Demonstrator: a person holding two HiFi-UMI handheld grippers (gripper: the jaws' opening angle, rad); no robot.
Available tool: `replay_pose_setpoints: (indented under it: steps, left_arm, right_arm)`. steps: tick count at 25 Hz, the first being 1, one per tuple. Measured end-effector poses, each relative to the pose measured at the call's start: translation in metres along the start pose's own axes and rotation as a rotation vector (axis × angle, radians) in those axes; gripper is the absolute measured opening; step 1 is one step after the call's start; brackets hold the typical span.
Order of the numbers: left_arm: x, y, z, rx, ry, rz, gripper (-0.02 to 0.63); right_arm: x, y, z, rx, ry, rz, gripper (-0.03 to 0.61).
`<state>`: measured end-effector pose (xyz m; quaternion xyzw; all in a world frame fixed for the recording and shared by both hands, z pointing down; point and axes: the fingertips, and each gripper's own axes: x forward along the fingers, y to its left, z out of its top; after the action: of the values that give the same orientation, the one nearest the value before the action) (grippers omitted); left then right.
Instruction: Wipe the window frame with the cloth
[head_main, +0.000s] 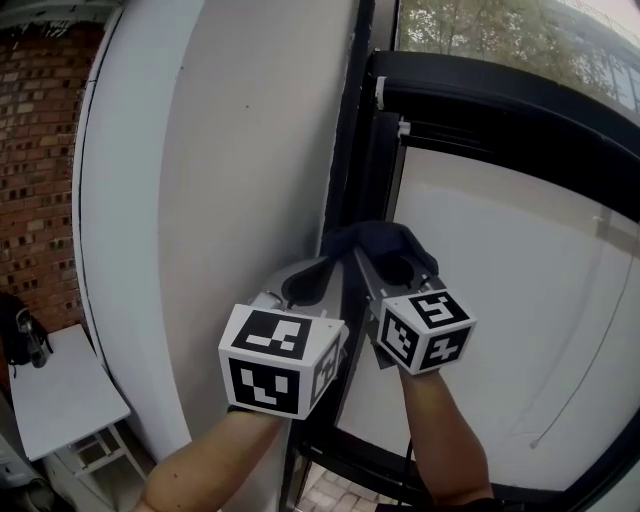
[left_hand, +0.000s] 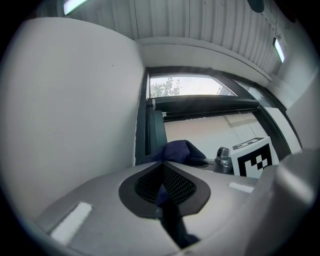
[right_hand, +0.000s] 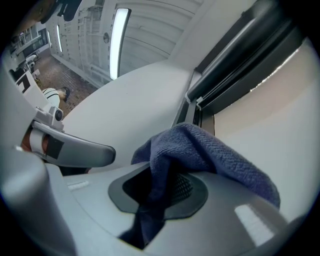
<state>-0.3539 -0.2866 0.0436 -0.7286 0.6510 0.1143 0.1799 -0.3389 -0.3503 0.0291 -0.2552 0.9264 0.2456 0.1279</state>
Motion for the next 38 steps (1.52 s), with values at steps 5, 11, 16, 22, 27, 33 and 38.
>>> replay_pose_setpoints:
  steps: [5,11,16,22,27,33,38]
  left_arm:
    - [0.009,0.009,0.01,0.015,-0.019,0.021,-0.006]
    - [0.014,0.015,0.015,0.01,-0.024,0.014,-0.006]
    - [0.021,0.02,0.031,0.033,-0.052,0.013,-0.006]
    - [0.029,0.018,0.043,0.009,-0.059,-0.028,-0.006]
    - [0.031,0.009,0.063,-0.005,-0.103,-0.06,-0.006]
    - [0.039,0.015,0.078,0.004,-0.117,-0.054,-0.006]
    - [0.042,0.018,0.084,-0.008,-0.13,-0.053,-0.006]
  right_arm:
    - [0.011,-0.011,0.025,-0.025,-0.039,-0.024,0.064]
    - [0.021,-0.024,0.053,-0.017,-0.081,-0.05,0.064]
    - [0.031,-0.034,0.073,-0.039,-0.095,-0.101,0.064]
    - [0.044,-0.045,0.101,-0.065,-0.118,-0.137,0.064]
    - [0.052,-0.055,0.121,-0.072,-0.128,-0.174,0.064]
    - [0.059,-0.062,0.138,-0.072,-0.147,-0.197,0.064]
    - [0.063,-0.067,0.149,-0.065,-0.15,-0.197,0.064]
